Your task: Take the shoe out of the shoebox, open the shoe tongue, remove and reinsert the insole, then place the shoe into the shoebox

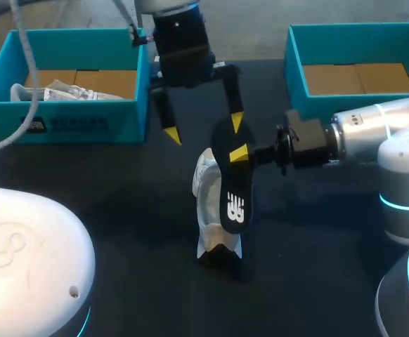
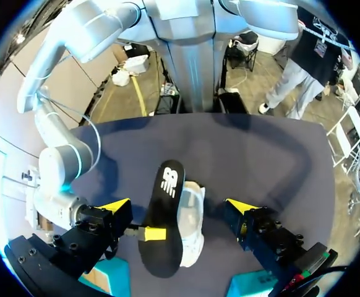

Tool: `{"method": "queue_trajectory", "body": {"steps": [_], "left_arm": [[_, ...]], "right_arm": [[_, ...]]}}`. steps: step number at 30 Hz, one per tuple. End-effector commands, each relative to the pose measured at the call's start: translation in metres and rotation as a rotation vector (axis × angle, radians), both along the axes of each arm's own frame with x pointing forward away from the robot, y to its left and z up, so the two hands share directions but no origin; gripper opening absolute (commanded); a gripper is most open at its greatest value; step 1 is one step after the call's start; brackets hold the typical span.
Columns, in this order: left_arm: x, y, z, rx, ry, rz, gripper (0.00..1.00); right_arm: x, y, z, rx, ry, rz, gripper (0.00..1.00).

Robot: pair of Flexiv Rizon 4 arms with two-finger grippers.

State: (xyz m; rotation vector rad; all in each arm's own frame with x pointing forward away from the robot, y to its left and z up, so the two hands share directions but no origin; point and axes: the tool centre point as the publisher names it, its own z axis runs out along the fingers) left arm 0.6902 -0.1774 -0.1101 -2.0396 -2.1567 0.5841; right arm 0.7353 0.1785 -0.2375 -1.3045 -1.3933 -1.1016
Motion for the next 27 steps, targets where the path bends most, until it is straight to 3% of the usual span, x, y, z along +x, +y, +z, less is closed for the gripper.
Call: {"method": "queue_trajectory", "body": {"steps": [1,6,15,27], "left_arm": [[0.002,-0.004,0.001,0.045,-0.021,-0.012,1.00],[0.008,-0.011,-0.003,0.116,-0.139,0.012,1.00],[0.032,-0.018,-0.013,0.192,-0.217,-0.026,1.00],[0.063,-0.024,-0.031,0.138,-0.273,-0.069,1.00]], "right_arm": [[0.003,0.003,-0.002,0.002,0.000,0.005,0.00],[0.003,0.002,-0.003,0.002,-0.002,0.006,0.00],[-0.001,0.002,-0.002,0.006,-0.001,0.002,0.00],[-0.006,0.010,-0.001,0.009,-0.001,0.005,0.00]]}}
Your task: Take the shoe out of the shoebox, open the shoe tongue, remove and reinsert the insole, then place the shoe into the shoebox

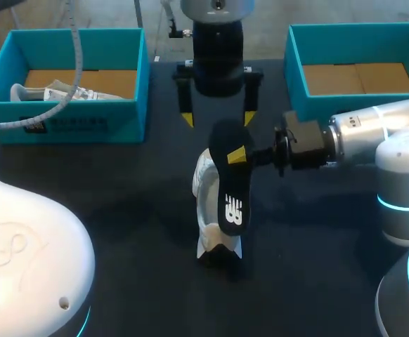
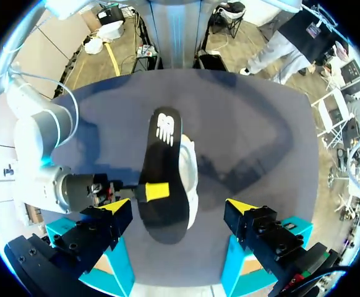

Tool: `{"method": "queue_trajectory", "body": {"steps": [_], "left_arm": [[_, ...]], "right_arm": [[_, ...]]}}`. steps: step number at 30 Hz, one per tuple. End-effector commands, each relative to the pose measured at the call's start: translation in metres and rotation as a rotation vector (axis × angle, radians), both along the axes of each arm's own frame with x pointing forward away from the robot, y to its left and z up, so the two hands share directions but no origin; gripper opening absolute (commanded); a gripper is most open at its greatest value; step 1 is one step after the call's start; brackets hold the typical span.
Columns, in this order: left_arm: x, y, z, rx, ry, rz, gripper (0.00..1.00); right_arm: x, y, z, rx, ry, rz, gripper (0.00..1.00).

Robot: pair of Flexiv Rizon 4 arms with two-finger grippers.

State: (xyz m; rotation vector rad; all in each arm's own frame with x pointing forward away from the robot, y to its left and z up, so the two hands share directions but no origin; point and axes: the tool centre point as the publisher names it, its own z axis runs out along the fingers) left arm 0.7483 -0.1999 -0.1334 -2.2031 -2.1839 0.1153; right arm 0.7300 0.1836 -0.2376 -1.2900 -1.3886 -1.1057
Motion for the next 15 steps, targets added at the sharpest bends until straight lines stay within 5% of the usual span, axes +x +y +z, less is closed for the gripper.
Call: {"method": "queue_trajectory", "body": {"steps": [1,15], "left_arm": [[0.0062,-0.0023,-0.0079,-0.030,0.003,-0.007,1.00],[0.0064,-0.0117,-0.0047,-0.049,-0.026,-0.037,1.00]], "right_arm": [[-0.0014,0.0052,-0.0008,-0.003,0.002,0.000,0.00],[0.0032,0.0082,-0.0034,0.004,0.002,0.007,0.00]]}}
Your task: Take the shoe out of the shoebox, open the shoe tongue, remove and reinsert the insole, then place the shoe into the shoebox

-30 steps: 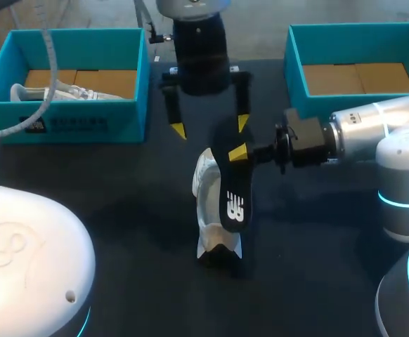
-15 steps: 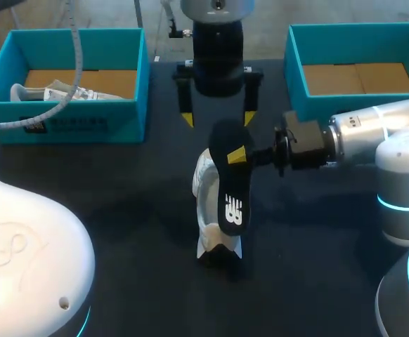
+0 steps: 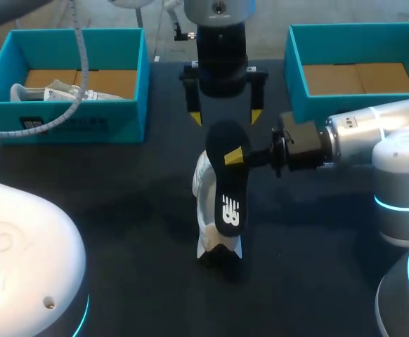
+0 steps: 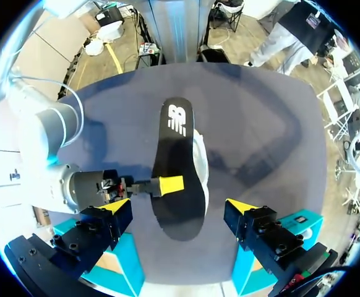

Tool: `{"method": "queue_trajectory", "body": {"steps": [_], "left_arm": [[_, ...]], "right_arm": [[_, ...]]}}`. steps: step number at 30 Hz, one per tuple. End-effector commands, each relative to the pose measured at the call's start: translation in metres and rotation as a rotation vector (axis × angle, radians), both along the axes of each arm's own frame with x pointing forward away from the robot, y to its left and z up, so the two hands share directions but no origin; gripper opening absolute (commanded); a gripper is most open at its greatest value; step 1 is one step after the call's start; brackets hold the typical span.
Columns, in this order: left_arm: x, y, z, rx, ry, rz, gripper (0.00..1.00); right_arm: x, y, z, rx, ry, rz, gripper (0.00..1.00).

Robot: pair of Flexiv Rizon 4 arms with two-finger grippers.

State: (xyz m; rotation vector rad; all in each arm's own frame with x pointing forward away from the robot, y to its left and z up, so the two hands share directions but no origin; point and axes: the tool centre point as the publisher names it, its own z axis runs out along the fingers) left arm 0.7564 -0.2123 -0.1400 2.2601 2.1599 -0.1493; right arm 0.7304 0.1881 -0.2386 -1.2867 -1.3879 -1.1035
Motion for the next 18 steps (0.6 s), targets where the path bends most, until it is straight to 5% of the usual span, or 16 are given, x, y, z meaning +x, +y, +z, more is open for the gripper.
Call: {"method": "queue_trajectory", "body": {"steps": [1,9,18], "left_arm": [[-0.002,0.000,0.003,0.003,-0.006,-0.003,1.00],[0.004,0.001,0.037,-0.007,0.016,0.003,1.00],[0.001,-0.002,0.044,0.004,0.000,-0.017,1.00]], "right_arm": [[0.003,0.004,-0.003,0.003,0.000,0.005,0.00],[0.005,0.005,-0.006,0.004,0.005,0.015,0.00],[0.005,0.006,-0.006,0.008,0.003,0.018,0.00]]}}
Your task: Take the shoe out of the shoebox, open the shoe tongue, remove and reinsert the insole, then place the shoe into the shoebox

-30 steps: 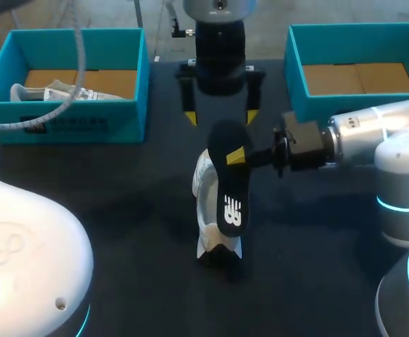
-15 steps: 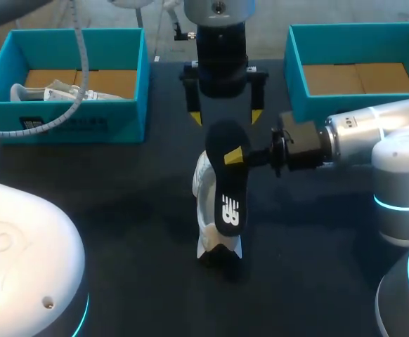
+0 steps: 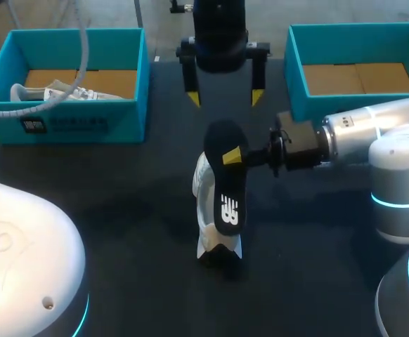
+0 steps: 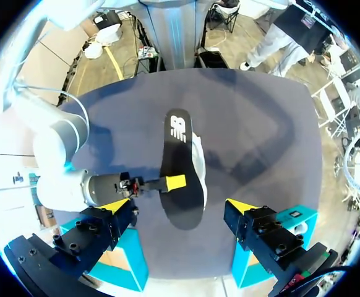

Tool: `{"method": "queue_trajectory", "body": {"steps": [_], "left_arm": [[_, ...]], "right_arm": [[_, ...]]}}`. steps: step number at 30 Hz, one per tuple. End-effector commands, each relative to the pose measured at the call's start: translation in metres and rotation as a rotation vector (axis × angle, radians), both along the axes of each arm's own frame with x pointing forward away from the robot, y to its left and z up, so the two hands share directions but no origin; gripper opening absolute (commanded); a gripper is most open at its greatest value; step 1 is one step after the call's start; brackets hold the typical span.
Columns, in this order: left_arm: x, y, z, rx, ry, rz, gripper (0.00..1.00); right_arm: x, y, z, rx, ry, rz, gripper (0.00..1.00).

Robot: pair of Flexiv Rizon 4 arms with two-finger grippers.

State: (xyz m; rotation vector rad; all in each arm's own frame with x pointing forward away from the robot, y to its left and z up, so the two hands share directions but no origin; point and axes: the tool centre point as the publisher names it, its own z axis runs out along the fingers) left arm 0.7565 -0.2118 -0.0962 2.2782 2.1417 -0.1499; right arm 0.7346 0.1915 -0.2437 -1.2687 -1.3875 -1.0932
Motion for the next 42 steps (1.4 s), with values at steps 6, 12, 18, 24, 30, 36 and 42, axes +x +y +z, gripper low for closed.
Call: {"method": "queue_trajectory", "body": {"steps": [6,12,18,24,30,36,42], "left_arm": [[-0.002,-0.001,-0.001,-0.016,0.002,0.005,1.00],[-0.011,0.013,0.003,-0.165,0.012,0.038,1.00],[-0.018,0.026,0.009,-0.349,-0.008,0.050,1.00],[-0.025,0.036,0.017,-0.498,-0.017,0.057,1.00],[-0.030,0.044,0.026,-0.650,0.022,0.054,1.00],[-0.043,0.051,0.024,-0.747,0.081,0.017,1.00],[-0.053,0.060,0.020,-0.786,0.096,0.047,1.00]], "right_arm": [[0.000,0.003,0.000,-0.001,-0.001,0.001,0.00],[0.001,-0.001,0.003,-0.001,-0.004,-0.006,0.00],[0.002,-0.007,0.009,-0.013,-0.010,-0.011,0.00],[0.002,-0.015,0.014,-0.026,-0.016,-0.028,0.00],[0.000,-0.021,0.018,-0.035,-0.019,-0.045,0.00],[-0.003,-0.025,0.021,-0.040,-0.023,-0.064,0.00],[-0.005,-0.029,0.023,-0.050,-0.024,-0.075,0.00]]}}
